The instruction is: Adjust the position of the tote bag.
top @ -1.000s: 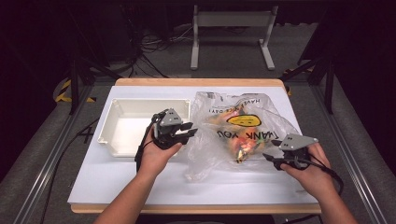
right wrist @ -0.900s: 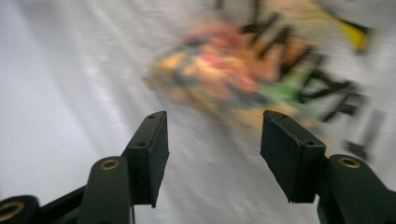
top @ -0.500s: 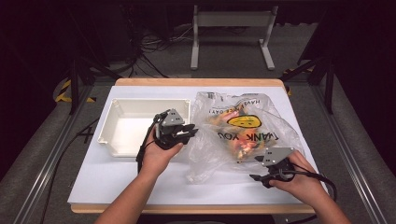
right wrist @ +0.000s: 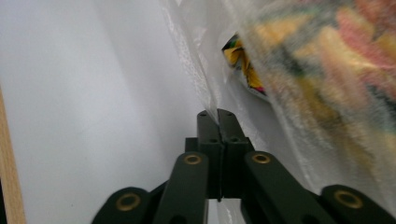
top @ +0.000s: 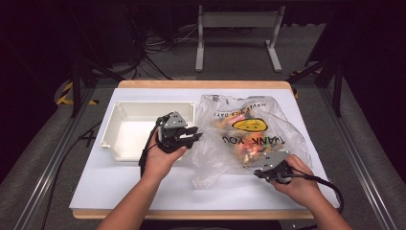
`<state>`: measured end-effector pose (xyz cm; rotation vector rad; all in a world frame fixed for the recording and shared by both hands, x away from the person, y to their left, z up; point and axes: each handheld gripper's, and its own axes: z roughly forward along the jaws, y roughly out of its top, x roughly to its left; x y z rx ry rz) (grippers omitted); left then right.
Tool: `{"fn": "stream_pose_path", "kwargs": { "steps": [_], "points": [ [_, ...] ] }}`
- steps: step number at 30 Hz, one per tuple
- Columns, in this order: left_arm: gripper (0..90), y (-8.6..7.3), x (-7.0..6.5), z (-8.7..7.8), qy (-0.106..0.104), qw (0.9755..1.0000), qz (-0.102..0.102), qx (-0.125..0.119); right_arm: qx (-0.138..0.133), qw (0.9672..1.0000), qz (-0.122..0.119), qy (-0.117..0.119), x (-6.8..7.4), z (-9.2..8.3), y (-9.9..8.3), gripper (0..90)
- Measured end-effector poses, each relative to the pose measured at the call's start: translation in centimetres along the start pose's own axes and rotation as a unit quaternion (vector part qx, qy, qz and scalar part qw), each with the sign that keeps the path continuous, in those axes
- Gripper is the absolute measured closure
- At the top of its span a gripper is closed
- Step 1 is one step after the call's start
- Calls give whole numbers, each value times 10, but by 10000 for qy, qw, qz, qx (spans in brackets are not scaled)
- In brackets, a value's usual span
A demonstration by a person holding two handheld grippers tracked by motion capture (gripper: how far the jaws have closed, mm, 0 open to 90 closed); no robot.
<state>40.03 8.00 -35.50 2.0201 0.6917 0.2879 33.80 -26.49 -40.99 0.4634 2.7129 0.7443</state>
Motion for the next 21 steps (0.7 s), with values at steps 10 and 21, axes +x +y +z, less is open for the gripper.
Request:
{"fn": "stream_pose_path", "kwargs": {
  "steps": [10, 21],
  "points": [
    [556, 3, 4, -15, 69, 9991, -211, -351, -431, 9987, 72, -275, -4, -43, 11, 900],
    [507, 5, 1, -26, 70, 9979, -110, -637, -866, 9930, -223, -771, -11, -95, 43, 900]
  ]
}}
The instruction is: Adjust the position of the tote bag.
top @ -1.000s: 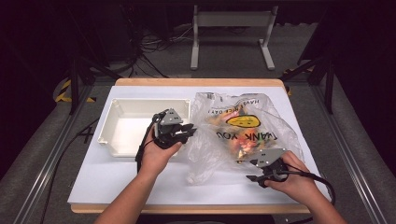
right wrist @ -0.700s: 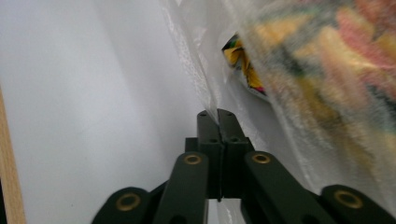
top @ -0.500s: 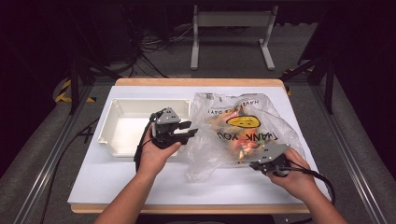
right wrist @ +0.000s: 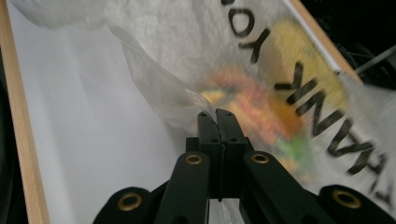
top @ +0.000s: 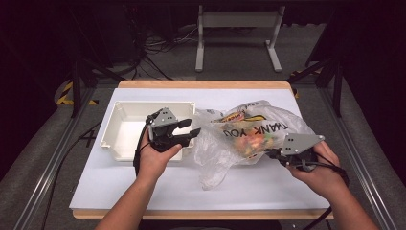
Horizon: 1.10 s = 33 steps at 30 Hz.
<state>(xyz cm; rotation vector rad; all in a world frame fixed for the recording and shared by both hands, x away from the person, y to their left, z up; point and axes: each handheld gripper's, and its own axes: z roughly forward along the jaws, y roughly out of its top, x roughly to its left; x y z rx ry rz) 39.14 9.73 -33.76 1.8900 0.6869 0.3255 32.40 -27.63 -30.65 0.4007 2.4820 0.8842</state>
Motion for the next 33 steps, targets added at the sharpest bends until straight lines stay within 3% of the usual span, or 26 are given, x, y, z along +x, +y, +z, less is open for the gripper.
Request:
{"fn": "stream_pose_path", "kwargs": {
  "steps": [13, 19, 27, 33],
  "points": [
    [476, 1, -3, -1, -92, 9999, 33, -70, -492, 9984, 52, -285, -21, -30, 35, 900],
    [460, 0, -5, 1, -146, 9999, 63, -65, -826, 9962, 234, -162, -28, -43, 45, 900],
    [455, 1, -10, 5, -226, 9993, 288, -6, -1040, 9937, 235, -332, -31, -60, 58, 900],
    [436, 2, -18, 11, -358, 9987, 364, 24, -1329, 9898, 289, -411, -33, -68, 66, 900]
  ]
}}
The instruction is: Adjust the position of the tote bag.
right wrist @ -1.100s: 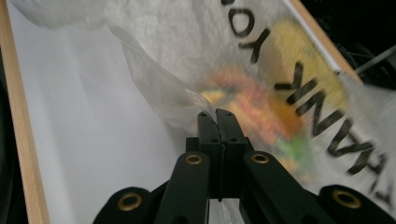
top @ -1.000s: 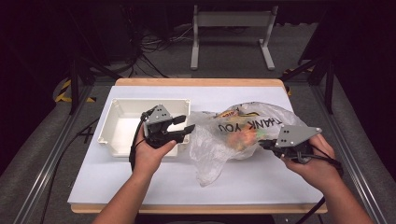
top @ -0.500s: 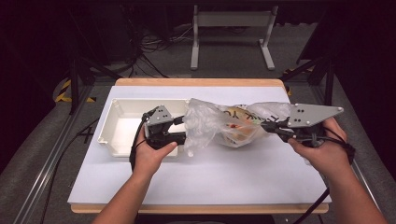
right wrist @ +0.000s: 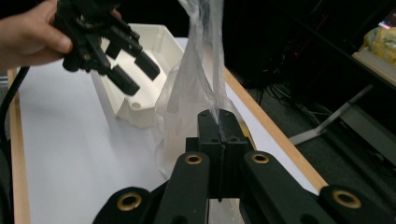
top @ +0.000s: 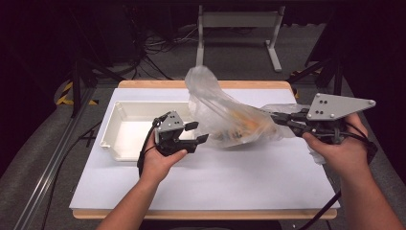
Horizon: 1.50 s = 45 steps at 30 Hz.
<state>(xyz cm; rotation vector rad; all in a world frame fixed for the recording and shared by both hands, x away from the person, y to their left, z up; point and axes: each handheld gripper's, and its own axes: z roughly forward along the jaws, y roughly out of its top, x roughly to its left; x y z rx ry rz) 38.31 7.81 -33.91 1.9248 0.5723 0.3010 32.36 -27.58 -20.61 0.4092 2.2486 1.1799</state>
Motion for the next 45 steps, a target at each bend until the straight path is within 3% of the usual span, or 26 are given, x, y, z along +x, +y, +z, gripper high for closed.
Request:
{"fn": "stream_pose_path", "kwargs": {
  "steps": [10, 12, 15, 19, 22, 25, 33, 38, 42, 45],
  "points": [
    [411, 1, -8, 9, -117, 9998, 129, 10, -419, 9991, -16, -26, 2, -10, 14, 900],
    [405, 1, -11, 14, -190, 9996, 177, 71, -566, 9984, 71, -21, 0, -13, 16, 900],
    [395, -1, -15, 25, -261, 9990, 264, 268, -484, 9987, 153, -8, -2, -5, 12, 900],
    [387, -3, -27, 35, -444, 9977, 371, 342, -354, 9989, 308, -62, -8, 11, 1, 900],
    [368, -3, -36, 38, -527, 9966, 537, 349, -402, 9984, 378, -72, -11, 14, 0, 900],
    [317, -2, -50, 44, -715, 9936, 810, 335, -469, 9979, 433, -132, -14, 18, 1, 900],
    [196, -3, -62, 65, -505, 9945, 833, 383, -444, 9982, 403, -69, -12, 22, 3, 900],
    [212, -6, -67, 85, -191, 9931, 1104, 338, -461, 9980, 436, -61, -12, 24, 3, 900],
    [282, -5, -67, 91, -91, 9921, 1237, 180, -474, 9979, 439, -48, -11, 24, 3, 900],
    [500, -5, -66, 90, -8, 9909, 1336, 155, -501, 9978, 436, -12, -10, 23, 2, 900]
  ]
}}
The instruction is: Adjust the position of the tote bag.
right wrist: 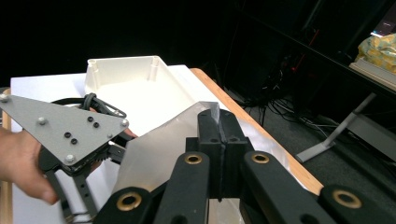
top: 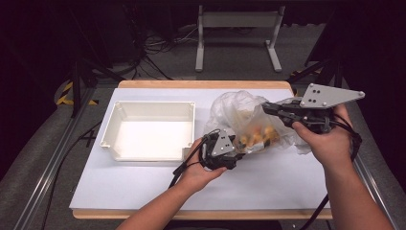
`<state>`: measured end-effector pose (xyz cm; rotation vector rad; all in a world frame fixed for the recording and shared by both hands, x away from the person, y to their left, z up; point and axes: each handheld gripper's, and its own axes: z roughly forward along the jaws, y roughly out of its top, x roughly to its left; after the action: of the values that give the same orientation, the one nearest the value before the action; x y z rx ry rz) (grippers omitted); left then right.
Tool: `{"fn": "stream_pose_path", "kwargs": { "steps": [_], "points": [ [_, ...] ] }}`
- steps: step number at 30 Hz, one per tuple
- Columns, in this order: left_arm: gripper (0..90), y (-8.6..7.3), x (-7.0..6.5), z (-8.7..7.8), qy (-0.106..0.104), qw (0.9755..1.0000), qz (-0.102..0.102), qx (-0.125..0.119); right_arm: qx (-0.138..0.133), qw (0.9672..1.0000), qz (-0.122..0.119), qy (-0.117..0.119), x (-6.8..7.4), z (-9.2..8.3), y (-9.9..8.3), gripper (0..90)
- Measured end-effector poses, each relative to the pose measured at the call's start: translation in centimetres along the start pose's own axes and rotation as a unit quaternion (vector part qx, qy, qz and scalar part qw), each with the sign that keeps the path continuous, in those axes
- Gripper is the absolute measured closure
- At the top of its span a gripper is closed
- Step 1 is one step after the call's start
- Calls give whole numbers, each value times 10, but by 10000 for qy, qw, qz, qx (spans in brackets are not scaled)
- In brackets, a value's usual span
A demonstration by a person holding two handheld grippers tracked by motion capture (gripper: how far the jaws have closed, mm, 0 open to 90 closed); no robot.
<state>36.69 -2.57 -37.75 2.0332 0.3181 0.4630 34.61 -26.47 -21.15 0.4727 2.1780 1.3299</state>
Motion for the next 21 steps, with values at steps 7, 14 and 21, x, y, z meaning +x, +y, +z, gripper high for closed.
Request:
{"fn": "stream_pose_path", "kwargs": {
  "steps": [7, 14, 21],
  "points": [
    [745, 1, 10, -6, 174, 9996, -222, 69, 37, 9999, -44, 105, 4, -4, -5, 900],
    [748, -1, 25, -16, -105, 9943, -1055, -144, 577, 9958, -304, 649, 29, 1, -30, 900],
    [747, -6, 35, -17, -182, 9906, -1342, -214, 1223, 9879, -196, 931, 43, 29, -77, 900]
  ]
}}
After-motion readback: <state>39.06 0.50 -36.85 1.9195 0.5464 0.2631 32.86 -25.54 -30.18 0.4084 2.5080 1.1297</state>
